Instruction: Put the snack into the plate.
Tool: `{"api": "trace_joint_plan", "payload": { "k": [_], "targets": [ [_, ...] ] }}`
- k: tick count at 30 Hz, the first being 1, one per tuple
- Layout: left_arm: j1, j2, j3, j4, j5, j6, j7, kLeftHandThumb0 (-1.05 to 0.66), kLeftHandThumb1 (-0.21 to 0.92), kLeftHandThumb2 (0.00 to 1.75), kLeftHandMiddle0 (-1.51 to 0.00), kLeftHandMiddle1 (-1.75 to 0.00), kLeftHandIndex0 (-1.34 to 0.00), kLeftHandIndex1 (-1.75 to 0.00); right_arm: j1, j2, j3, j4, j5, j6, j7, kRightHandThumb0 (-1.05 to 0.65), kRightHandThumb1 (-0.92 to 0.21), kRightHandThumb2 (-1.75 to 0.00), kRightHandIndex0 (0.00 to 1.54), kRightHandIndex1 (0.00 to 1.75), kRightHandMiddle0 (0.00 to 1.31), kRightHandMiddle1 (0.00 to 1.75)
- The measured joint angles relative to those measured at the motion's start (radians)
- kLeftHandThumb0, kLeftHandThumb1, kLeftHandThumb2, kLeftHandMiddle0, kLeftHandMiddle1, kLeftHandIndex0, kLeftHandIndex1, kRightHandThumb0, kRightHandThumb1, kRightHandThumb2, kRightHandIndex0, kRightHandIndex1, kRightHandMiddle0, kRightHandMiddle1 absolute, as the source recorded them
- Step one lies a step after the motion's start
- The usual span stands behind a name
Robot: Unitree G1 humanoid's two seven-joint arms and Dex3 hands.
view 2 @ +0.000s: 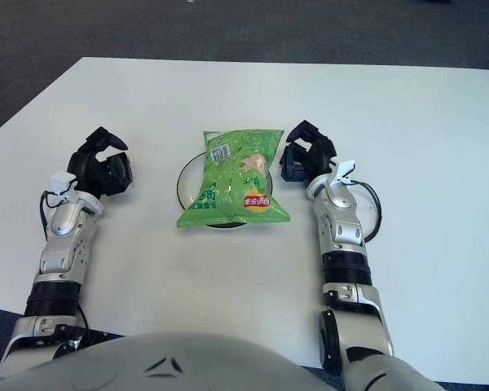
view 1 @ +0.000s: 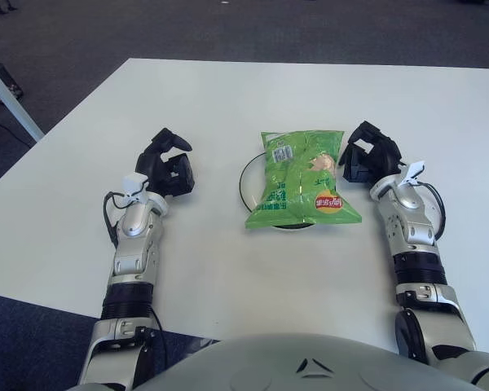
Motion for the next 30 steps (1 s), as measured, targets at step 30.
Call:
{"api": "trace_joint_plan", "payload": {
  "k": [30],
  "targets": [
    [0.046,0.008,0.000,-0.065,0.005,-0.001,0.019,-0.47,0.33,1.30,-1.20,-1.75,-0.60,-1.75,-0.156,0.026,0.037,0.391,-0.248,-0.590,-0.250,-0.50,-0.27,-1.38,1.34,1.75,0.66,1.75]
  ]
}}
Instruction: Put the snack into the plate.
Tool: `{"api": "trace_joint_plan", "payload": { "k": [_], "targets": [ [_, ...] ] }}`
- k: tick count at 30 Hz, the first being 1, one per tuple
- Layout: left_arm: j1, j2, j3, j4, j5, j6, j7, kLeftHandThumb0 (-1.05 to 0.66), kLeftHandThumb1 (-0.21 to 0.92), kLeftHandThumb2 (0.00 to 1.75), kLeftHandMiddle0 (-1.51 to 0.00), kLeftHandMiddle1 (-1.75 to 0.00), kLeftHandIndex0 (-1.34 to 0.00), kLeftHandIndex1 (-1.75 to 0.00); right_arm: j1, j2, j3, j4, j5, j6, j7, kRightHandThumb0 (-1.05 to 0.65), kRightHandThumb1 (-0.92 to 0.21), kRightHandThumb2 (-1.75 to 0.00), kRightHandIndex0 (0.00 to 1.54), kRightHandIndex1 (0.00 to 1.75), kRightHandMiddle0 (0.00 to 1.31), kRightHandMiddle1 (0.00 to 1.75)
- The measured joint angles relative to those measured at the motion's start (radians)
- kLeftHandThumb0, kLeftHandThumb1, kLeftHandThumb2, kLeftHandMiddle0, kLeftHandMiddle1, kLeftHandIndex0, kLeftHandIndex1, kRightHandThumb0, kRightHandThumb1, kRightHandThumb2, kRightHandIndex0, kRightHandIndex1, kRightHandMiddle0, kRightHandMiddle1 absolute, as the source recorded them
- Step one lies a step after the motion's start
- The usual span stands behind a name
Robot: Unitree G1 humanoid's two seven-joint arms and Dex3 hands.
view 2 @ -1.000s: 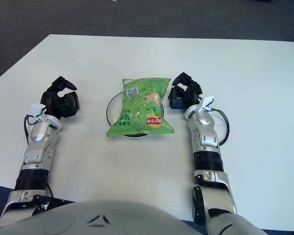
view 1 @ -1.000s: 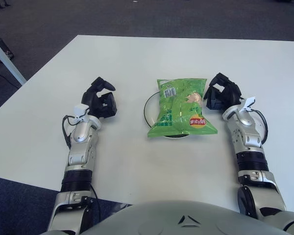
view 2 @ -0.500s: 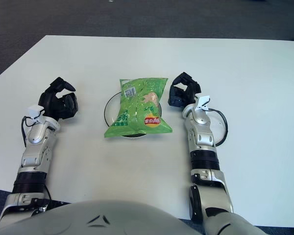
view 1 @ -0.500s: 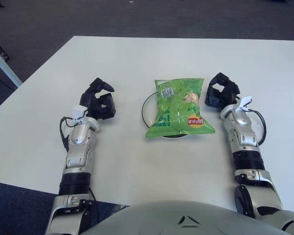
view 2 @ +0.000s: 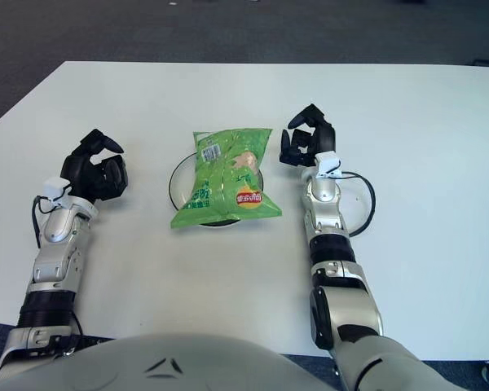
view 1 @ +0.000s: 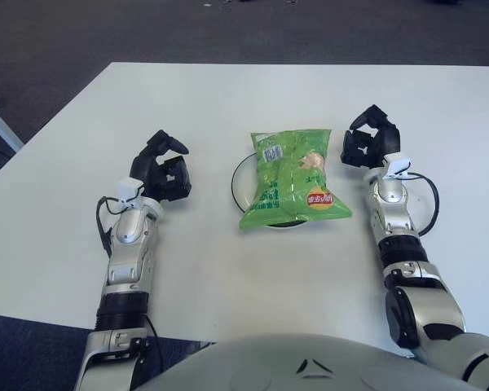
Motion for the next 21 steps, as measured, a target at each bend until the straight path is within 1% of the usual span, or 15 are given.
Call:
{"api": "trace_joint_plan", "payload": {
  "k": [4,7,11,21],
  "targets": [
    [0.000,-0.002,0.000,0.000,0.000,-0.003,0.011,-0.47,0.33,1.30,-1.21,-1.75,-0.60,-1.75,-0.022,0.001,-0.002,0.045,0.000,-0.077,-0.012,-0.51,-0.24,-1.42,1.34,1.75,0.68,1.75],
    [0.000,-0.004,0.000,0.000,0.003,-0.013,0.021,-0.47,0.33,1.30,-1.21,-1.75,-0.60,-1.75,-0.036,0.001,-0.004,0.076,0.004,-0.113,-0.005,-0.53,-0.21,-1.45,1.34,1.75,0.71,1.75],
    [0.000,-0.004,0.000,0.000,0.010,-0.025,0.030,-0.47,0.33,1.30,-1.20,-1.75,-0.60,-1.75,-0.048,0.001,-0.010,0.106,0.015,-0.129,0.021,-0.53,-0.21,-1.45,1.34,1.75,0.71,1.75],
    [0.000,-0.005,-0.001,0.000,0.029,-0.053,0.041,-0.47,0.35,1.27,-1.20,-1.75,-0.58,-1.75,-0.064,0.000,-0.016,0.144,0.048,-0.131,0.111,-0.50,-0.27,-1.37,1.33,1.75,0.65,1.75]
  ]
}}
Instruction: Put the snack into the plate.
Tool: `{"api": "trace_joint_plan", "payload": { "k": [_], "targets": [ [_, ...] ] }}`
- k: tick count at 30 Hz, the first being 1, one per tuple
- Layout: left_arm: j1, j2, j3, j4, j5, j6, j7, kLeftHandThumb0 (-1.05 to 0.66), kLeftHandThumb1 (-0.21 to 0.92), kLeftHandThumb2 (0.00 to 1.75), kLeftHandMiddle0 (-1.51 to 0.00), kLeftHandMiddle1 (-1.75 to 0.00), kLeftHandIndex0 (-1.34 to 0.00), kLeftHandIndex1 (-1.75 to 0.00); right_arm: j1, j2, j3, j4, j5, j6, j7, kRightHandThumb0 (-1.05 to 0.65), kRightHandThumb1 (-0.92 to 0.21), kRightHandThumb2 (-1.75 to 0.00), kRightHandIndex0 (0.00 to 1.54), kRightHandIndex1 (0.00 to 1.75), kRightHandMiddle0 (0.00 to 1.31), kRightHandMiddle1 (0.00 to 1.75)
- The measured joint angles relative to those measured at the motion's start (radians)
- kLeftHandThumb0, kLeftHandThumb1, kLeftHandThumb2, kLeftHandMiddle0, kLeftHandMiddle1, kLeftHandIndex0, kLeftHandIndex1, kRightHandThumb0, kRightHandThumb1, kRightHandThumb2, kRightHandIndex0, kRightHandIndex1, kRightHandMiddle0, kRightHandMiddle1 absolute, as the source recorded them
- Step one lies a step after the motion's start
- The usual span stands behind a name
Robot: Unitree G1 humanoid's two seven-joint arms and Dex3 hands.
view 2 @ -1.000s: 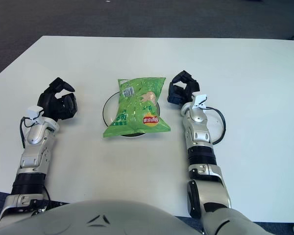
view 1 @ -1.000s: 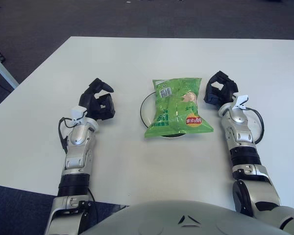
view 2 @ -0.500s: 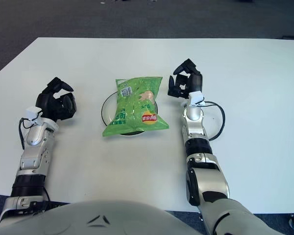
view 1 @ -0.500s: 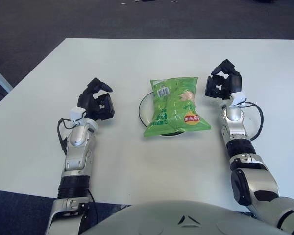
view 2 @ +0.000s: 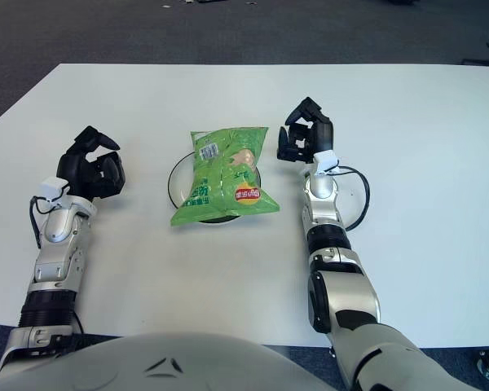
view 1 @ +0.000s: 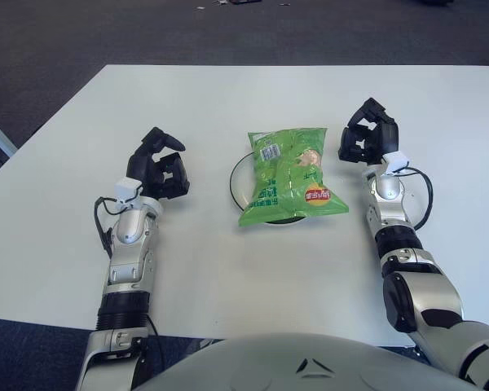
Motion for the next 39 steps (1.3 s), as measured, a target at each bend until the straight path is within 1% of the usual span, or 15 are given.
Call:
{"api": "trace_joint_plan", "payload": {
  "k": [10,13,16,21,24,26,31,39],
  "targets": [
    [0.000,0.000,0.000,0.000,0.001,-0.002,0.013,-0.46,0.36,1.26,-1.20,-1.75,-0.57,-1.75,-0.001,-0.002,0.001,0.001,0.005,0.002,0.049,-0.49,-0.29,-1.35,1.33,1.75,0.64,1.75],
    [0.000,0.000,-0.001,0.000,0.001,-0.003,0.013,-0.46,0.36,1.26,-1.21,-1.75,-0.58,-1.75,0.000,-0.004,0.001,-0.002,0.009,0.019,0.072,-0.49,-0.29,-1.35,1.33,1.75,0.63,1.75],
    [0.000,0.000,-0.002,0.000,0.001,-0.004,0.014,-0.47,0.35,1.27,-1.22,-1.75,-0.58,-1.75,0.008,-0.008,0.002,-0.021,0.014,0.073,0.100,-0.49,-0.30,-1.35,1.33,1.75,0.63,1.75],
    [0.000,0.000,-0.004,0.000,0.001,-0.011,0.015,-0.47,0.34,1.28,-1.23,-1.75,-0.59,-1.75,0.059,-0.023,0.008,-0.133,0.032,0.226,0.143,-0.49,-0.30,-1.34,1.33,1.75,0.63,1.75],
    [0.000,-0.004,-0.005,-0.003,0.001,-0.011,0.016,-0.47,0.34,1.29,-1.23,-1.75,-0.59,-1.75,0.079,-0.028,0.019,-0.189,0.031,0.302,0.153,-0.49,-0.30,-1.34,1.33,1.75,0.63,1.75],
    [0.000,-0.004,-0.006,-0.003,0.001,-0.012,0.016,-0.47,0.34,1.29,-1.23,-1.75,-0.60,-1.75,0.091,-0.031,0.025,-0.220,0.031,0.339,0.153,-0.49,-0.30,-1.34,1.33,1.75,0.63,1.75],
    [0.002,-0.004,-0.006,-0.005,0.001,-0.012,0.016,-0.47,0.33,1.30,-1.22,-1.75,-0.60,-1.75,0.120,-0.032,0.028,-0.302,0.030,0.404,0.149,-0.49,-0.30,-1.34,1.33,1.75,0.63,1.75],
    [0.002,-0.004,-0.006,-0.019,0.000,-0.012,0.016,-0.48,0.32,1.31,-1.21,-1.75,-0.61,-1.75,0.169,-0.029,0.035,-0.416,0.030,0.486,0.139,-0.50,-0.28,-1.36,1.33,1.75,0.65,1.75]
  ]
}}
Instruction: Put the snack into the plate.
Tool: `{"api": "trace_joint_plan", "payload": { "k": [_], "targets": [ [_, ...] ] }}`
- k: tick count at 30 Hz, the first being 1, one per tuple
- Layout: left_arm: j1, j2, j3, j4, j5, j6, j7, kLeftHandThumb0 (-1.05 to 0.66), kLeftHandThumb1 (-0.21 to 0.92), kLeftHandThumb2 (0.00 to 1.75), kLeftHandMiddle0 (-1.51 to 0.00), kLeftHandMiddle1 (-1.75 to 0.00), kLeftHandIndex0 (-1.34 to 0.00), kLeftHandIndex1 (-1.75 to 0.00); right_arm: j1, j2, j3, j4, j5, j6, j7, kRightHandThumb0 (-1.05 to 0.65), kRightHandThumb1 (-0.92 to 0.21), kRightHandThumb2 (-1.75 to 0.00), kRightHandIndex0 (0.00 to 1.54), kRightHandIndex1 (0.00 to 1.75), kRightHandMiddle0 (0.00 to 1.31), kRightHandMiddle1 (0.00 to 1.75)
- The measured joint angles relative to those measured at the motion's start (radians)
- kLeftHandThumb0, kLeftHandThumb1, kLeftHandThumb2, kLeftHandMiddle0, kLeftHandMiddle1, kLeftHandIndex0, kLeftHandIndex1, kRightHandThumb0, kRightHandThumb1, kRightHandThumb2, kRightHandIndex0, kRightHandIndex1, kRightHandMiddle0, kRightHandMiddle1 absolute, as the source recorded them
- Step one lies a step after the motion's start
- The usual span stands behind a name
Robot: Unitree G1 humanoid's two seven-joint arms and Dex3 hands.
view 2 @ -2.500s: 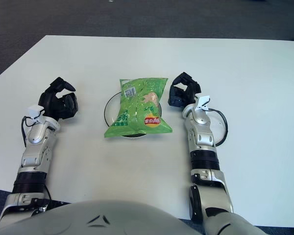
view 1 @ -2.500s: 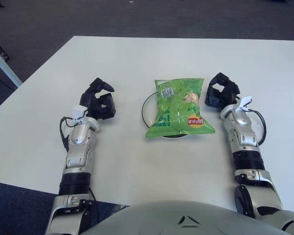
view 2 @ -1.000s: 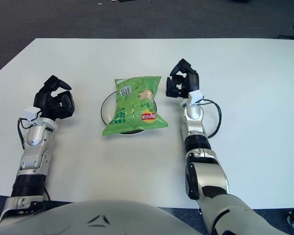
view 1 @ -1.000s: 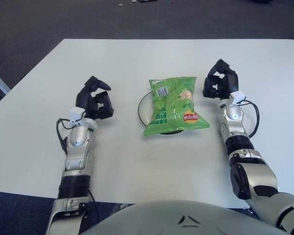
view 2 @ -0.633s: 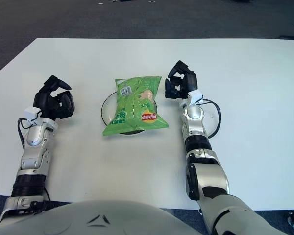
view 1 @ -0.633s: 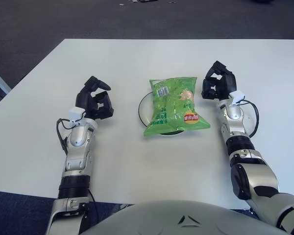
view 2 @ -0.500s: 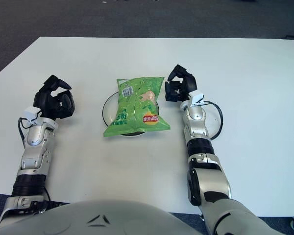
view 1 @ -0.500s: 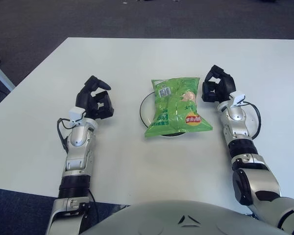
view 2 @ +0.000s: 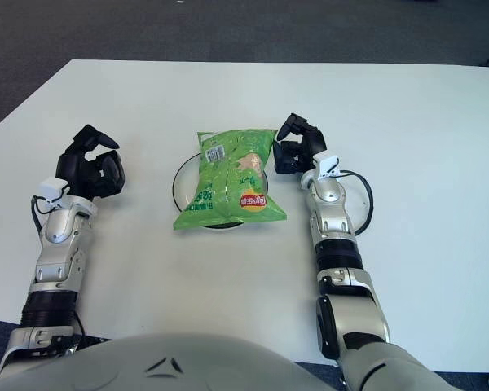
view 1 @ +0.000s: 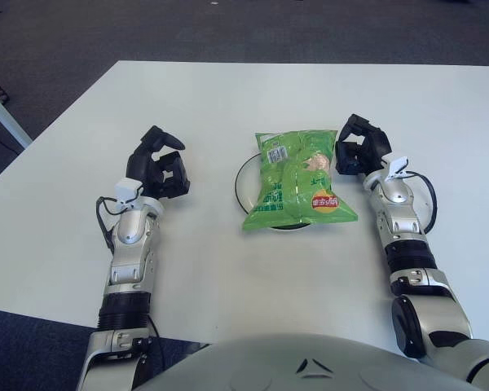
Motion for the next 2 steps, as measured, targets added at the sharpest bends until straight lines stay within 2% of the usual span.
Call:
{"api": "trace_joint_plan", "payload": {
  "k": [2],
  "targets": [
    [0.000,0.000,0.000,-0.006,0.000,0.000,0.000,-0.48,0.32,1.32,-1.21,-1.75,-0.61,-1.75,0.017,0.001,0.004,-0.035,0.000,0.021,-0.001,-0.50,-0.28,-1.37,1.33,1.75,0.65,1.75]
  ]
}}
